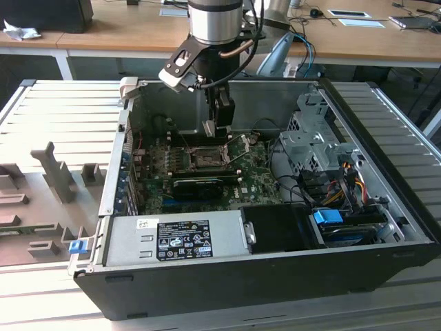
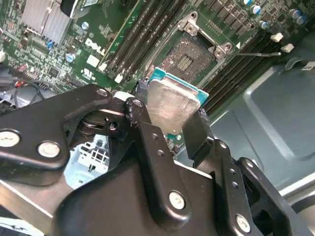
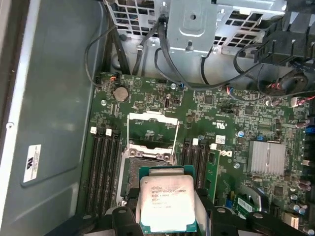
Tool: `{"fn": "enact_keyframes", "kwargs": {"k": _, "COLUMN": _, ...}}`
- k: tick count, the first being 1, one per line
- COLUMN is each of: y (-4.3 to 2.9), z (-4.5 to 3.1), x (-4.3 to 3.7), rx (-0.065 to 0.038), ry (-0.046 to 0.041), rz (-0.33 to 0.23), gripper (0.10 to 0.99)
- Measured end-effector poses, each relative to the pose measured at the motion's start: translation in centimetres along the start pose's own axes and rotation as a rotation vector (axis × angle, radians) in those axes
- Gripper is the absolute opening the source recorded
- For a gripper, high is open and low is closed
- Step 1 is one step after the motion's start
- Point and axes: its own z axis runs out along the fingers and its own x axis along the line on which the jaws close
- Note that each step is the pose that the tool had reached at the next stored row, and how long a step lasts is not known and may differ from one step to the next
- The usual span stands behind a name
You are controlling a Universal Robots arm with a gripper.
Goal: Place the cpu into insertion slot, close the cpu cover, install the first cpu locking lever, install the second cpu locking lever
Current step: 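Place the cpu into insertion slot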
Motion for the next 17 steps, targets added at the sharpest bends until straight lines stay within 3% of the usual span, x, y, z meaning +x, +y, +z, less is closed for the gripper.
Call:
{"fn": "enact_keyframes", "kwargs": {"k": 6, "y": -0.14, "z": 1.35, "x": 0.05, "rx": -0.001, "ry": -0.0079, "rz": 0.097, "gripper": 0.529}}
{"fn": "enact_keyframes", "kwargs": {"k": 9, "y": -0.77, "z": 2.25, "x": 0.14, "rx": -0.001, "ry": -0.0086, "rz": 0.102, "gripper": 0.529}}
{"fn": "enact_keyframes", "kwargs": {"k": 17, "y": -1.1, "z": 3.88, "x": 0.58, "rx": -0.001, "ry": -0.0096, "rz": 0.116, "gripper": 0.529}}
